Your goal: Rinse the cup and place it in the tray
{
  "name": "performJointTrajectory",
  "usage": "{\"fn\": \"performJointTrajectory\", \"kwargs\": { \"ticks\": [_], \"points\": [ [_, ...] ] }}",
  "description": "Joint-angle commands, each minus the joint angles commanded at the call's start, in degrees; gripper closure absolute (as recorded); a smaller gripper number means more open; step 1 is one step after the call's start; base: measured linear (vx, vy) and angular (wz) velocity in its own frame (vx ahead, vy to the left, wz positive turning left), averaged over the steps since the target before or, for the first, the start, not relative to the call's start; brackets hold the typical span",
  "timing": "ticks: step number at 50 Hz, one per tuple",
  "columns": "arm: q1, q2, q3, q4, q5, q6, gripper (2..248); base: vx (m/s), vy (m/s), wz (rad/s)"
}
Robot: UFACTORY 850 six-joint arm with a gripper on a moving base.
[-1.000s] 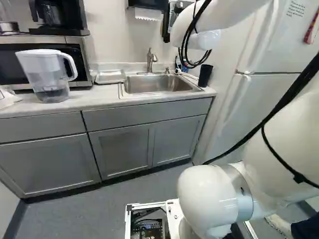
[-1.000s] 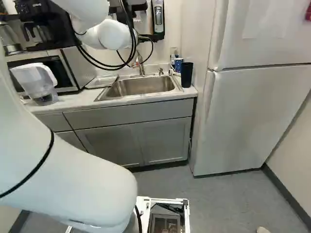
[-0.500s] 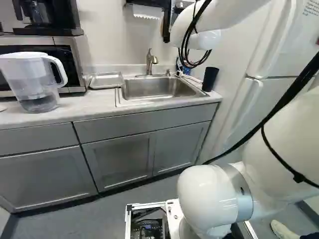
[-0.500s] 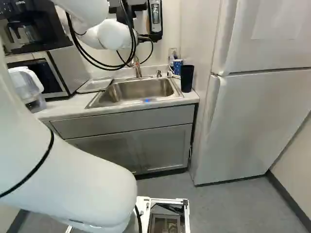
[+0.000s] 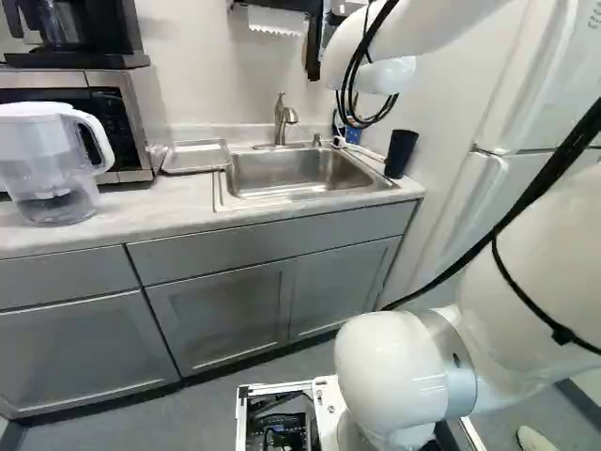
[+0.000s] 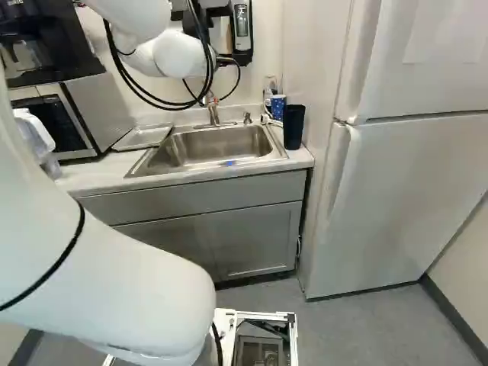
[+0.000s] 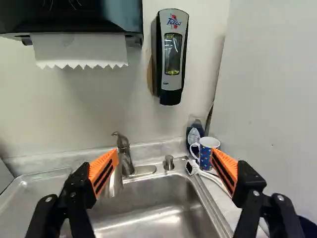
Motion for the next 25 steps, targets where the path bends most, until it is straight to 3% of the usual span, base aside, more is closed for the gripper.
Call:
{"fn": "performJointTrajectory", "kwargs": {
  "ticks": [12, 25],
  "points": [
    [0.0, -0.6, -0.6, 0.0, 0.0, 0.0, 3, 0.0, 0.0, 0.0],
    [0.5, -3.9, -3.5, 0.0, -0.2, 0.0, 3, 0.0, 0.0, 0.0]
  ]
}}
